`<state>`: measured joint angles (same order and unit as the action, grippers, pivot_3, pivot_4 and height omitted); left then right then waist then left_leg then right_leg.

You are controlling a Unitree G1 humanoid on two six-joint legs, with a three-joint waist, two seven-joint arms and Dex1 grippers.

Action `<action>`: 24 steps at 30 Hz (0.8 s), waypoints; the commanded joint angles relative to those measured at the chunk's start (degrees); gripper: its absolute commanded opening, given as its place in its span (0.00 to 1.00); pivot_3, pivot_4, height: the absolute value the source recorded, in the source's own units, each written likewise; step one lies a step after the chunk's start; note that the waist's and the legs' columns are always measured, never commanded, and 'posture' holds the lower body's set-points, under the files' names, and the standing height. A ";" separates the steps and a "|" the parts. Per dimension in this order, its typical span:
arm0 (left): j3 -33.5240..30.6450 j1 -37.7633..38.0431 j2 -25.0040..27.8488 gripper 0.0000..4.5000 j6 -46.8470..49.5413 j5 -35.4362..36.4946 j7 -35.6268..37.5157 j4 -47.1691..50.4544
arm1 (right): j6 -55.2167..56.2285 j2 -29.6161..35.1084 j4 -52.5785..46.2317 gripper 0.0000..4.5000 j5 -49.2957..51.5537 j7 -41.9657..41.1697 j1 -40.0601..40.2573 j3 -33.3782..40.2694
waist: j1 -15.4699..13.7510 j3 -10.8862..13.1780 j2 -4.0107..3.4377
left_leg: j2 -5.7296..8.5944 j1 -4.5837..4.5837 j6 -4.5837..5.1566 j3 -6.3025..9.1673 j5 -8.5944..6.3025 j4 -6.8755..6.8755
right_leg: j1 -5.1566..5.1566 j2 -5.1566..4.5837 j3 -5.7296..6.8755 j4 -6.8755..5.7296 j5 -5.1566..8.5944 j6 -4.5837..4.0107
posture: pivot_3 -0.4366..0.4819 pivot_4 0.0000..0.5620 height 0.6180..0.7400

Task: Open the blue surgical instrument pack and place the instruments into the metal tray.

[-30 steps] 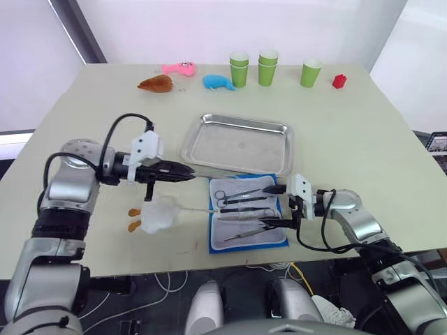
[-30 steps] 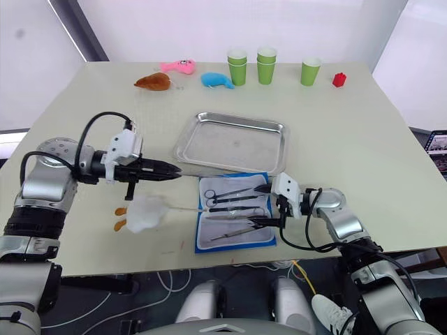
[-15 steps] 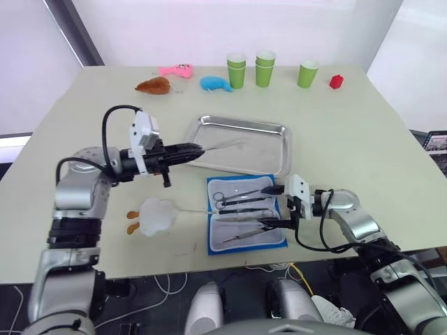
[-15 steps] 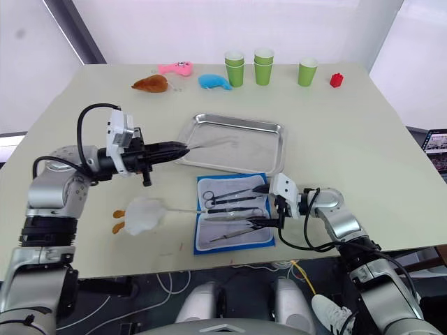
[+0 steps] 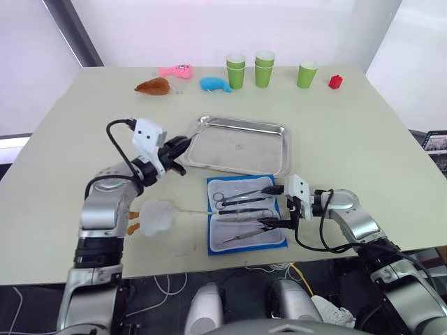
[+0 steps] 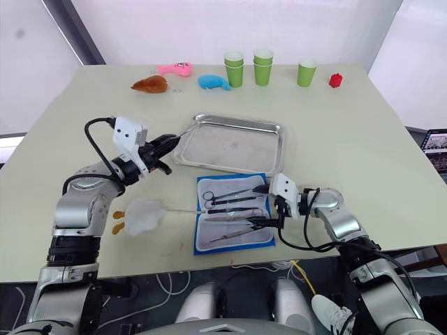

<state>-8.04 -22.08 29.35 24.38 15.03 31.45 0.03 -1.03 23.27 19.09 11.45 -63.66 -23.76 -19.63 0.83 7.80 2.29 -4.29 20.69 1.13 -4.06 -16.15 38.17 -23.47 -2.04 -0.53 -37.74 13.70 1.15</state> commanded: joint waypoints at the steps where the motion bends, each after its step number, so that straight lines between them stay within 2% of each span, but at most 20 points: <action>1: 0.59 -0.54 -3.97 0.04 0.25 -2.87 -8.06 1.81 | -3.29 1.46 9.03 1.00 -8.93 2.64 3.05 -5.05 | -0.05 -0.05 -0.01 | 0.00 0.00 0.00 0.01 0.00 0.00 | 0.00 -0.02 0.00 0.01 0.00 0.00 | 0.48 0.27 1.00; 6: 0.83 -1.19 -7.13 0.04 4.33 -5.74 -14.97 2.13 | -3.23 1.29 8.92 1.00 -8.91 2.81 3.18 -5.19 | 0.11 -0.13 0.13 | 0.00 0.00 0.00 -0.01 0.00 -0.04 | 0.00 -0.02 -0.01 0.02 -0.06 -0.09 | 0.48 0.27 1.00; 16: 3.34 -5.82 -10.88 0.04 12.09 -8.17 -20.35 -0.87 | -3.44 1.17 8.62 1.00 -8.60 2.91 3.30 -5.02 | 0.09 -0.17 0.10 | 0.02 -0.03 -0.01 0.00 0.00 -0.12 | 0.00 0.00 0.00 0.05 -0.02 -0.04 | 0.48 0.27 1.00; 24: 4.99 -9.27 -11.78 0.04 14.60 -10.69 -22.93 -5.59 | -3.21 0.93 8.63 1.00 -8.69 3.57 3.60 -4.84 | 0.14 -0.17 0.09 | 0.03 -0.03 -0.01 0.02 0.00 -0.16 | -0.01 0.03 -0.01 0.07 -0.03 -0.05 | 0.48 0.27 1.00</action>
<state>-3.81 -29.45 17.86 38.37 5.71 9.72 -4.89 -1.02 22.90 19.42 11.44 -63.53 -24.06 -19.80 0.98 7.64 2.38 -4.26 20.65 1.12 -4.05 -16.16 38.00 -23.48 -2.01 -0.55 -37.66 13.67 1.10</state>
